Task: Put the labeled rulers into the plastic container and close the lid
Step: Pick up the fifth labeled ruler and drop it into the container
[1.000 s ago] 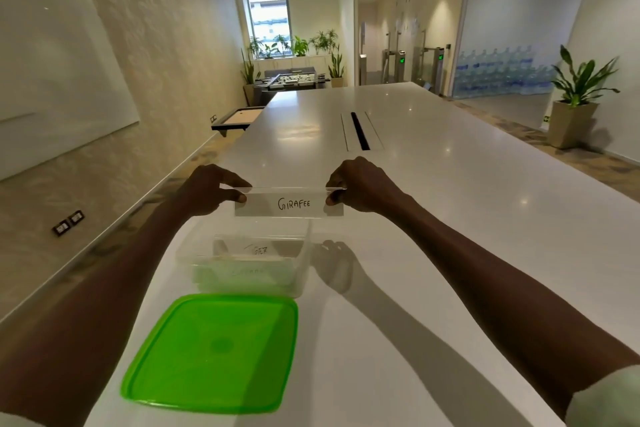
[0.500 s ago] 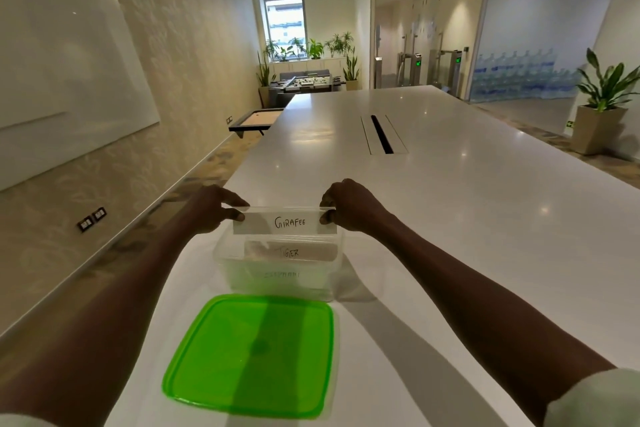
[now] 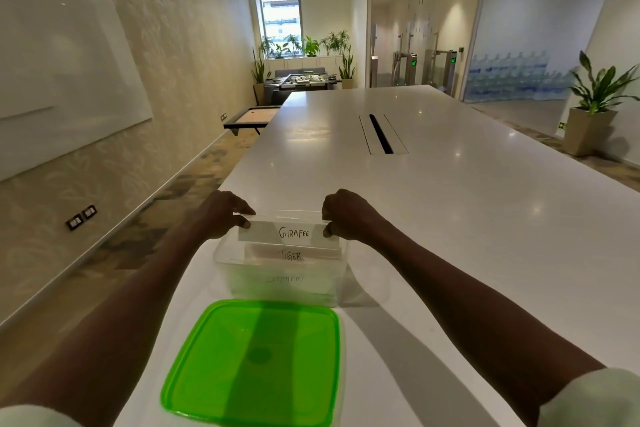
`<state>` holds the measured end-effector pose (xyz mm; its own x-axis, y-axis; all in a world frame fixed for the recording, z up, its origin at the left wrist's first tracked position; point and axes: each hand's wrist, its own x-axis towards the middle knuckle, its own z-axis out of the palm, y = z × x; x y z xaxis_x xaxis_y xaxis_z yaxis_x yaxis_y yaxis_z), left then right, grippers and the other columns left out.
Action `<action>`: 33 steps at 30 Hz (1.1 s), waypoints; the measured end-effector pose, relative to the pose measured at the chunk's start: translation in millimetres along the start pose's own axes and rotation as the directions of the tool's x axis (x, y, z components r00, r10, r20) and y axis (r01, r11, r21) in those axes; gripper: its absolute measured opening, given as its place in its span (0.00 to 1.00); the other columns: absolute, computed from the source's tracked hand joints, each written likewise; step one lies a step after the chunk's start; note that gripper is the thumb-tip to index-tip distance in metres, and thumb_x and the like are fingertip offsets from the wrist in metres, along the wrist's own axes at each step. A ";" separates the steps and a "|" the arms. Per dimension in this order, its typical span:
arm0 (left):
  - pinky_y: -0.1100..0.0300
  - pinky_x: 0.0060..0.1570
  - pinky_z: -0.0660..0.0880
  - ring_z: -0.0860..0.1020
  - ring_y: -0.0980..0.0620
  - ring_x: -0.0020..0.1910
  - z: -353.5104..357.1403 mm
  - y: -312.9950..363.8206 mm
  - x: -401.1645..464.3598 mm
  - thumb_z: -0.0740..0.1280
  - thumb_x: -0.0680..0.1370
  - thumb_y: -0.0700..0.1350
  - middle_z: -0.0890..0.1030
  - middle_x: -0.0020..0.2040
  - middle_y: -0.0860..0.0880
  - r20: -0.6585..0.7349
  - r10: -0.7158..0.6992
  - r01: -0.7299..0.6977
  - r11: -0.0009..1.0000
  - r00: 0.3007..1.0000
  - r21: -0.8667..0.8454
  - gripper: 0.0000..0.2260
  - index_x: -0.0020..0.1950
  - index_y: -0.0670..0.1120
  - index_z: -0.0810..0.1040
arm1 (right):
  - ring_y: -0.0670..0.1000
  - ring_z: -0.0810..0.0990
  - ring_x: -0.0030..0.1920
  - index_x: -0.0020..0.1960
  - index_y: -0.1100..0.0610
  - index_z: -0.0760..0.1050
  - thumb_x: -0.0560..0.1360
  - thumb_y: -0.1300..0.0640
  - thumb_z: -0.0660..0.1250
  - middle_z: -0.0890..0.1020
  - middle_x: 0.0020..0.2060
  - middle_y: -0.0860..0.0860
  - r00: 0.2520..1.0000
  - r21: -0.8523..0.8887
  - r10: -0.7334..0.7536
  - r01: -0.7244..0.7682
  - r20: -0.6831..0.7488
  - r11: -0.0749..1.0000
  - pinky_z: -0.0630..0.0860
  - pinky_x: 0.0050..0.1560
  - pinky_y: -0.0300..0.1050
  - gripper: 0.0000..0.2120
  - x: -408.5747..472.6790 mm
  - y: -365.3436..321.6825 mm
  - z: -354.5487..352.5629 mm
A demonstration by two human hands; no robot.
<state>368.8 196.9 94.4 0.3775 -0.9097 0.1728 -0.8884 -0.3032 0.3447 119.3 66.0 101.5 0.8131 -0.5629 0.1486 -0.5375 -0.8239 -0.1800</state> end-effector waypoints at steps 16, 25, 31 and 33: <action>0.64 0.48 0.71 0.82 0.52 0.47 18.7 9.1 7.4 0.72 0.70 0.33 0.86 0.45 0.45 0.090 -0.055 0.047 0.996 0.994 0.079 0.13 0.54 0.43 0.84 | 0.57 0.83 0.42 0.46 0.62 0.81 0.63 0.59 0.80 0.84 0.43 0.56 0.997 -0.100 -0.014 0.022 0.074 0.995 0.73 0.37 0.44 0.15 8.0 -2.3 14.4; 0.55 0.53 0.77 0.82 0.44 0.49 24.2 15.0 11.7 0.75 0.68 0.35 0.84 0.50 0.41 0.168 -0.071 0.038 0.981 0.983 0.191 0.16 0.54 0.42 0.83 | 0.57 0.83 0.40 0.46 0.61 0.81 0.62 0.58 0.81 0.85 0.44 0.56 0.993 -0.127 -0.028 0.043 0.118 0.991 0.73 0.38 0.43 0.16 12.9 -3.2 20.1; 0.61 0.37 0.73 0.80 0.52 0.35 26.9 21.5 9.1 0.72 0.70 0.36 0.85 0.41 0.47 0.192 -0.078 0.024 0.963 0.978 0.268 0.10 0.49 0.45 0.85 | 0.54 0.76 0.36 0.35 0.58 0.72 0.62 0.56 0.81 0.79 0.40 0.53 0.985 -0.121 -0.016 0.038 0.173 0.992 0.71 0.38 0.44 0.17 15.3 -0.3 22.3; 0.62 0.34 0.70 0.78 0.53 0.33 27.1 23.1 9.4 0.72 0.70 0.36 0.85 0.41 0.47 0.183 -0.081 0.030 0.963 0.980 0.269 0.09 0.49 0.45 0.85 | 0.54 0.76 0.37 0.37 0.58 0.74 0.63 0.56 0.81 0.79 0.42 0.54 0.983 -0.105 -0.010 0.029 0.181 0.994 0.72 0.39 0.45 0.16 15.7 0.6 22.5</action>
<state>344.8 173.7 79.0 0.3945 -0.9185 -0.0272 -0.9143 -0.3953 0.0888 136.9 58.1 81.9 0.8454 -0.5335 -0.0280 -0.5340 -0.8424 -0.0724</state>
